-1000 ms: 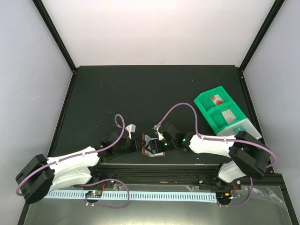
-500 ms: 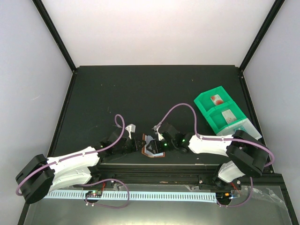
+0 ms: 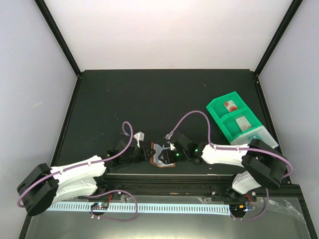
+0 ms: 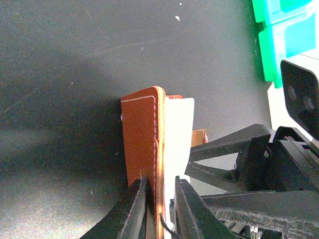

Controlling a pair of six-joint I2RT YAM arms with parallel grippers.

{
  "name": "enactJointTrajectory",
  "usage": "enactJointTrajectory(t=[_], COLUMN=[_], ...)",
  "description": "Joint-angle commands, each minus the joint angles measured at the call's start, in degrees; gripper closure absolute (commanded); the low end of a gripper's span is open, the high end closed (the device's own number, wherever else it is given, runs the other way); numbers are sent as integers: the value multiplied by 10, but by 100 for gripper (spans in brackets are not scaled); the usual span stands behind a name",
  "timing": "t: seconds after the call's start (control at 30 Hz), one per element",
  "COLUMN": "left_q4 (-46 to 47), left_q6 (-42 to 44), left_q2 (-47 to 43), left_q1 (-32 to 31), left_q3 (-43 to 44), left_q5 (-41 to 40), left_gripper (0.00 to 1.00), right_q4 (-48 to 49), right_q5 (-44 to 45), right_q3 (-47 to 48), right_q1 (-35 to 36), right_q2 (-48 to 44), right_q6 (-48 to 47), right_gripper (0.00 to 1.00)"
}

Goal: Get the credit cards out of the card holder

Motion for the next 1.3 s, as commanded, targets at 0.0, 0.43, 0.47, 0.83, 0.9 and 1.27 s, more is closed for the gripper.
enactJointTrajectory(t=[0.0,0.43,0.47,0.83,0.9,1.27], left_q4=[1,-7,-5,-7,0,1], left_q6=[-1,1,1,-7,-13,-11], left_q2=[-9,-9,-10,-22,-22,-18], left_q1=[1,0,1,1,0,1], left_q3=[7,10,10,1,-4,-3], left_q5=[-13,-17,-17,-18,-19,-17], left_gripper=[83,90,91,86,86,89], right_q4=[-29,-55,-47,27,32,56], right_q5=[35,43,31,-15,-15,-27], right_q3=[-5,-5,-4,-6,-4,-5], right_q1=[-1,-1,-1,-1,-1,-1], right_q2=[-22,-143,-140,-52,-37,17], right_q6=[0,5,5,27,31,35], right_gripper=[50,50,50,42,41,42])
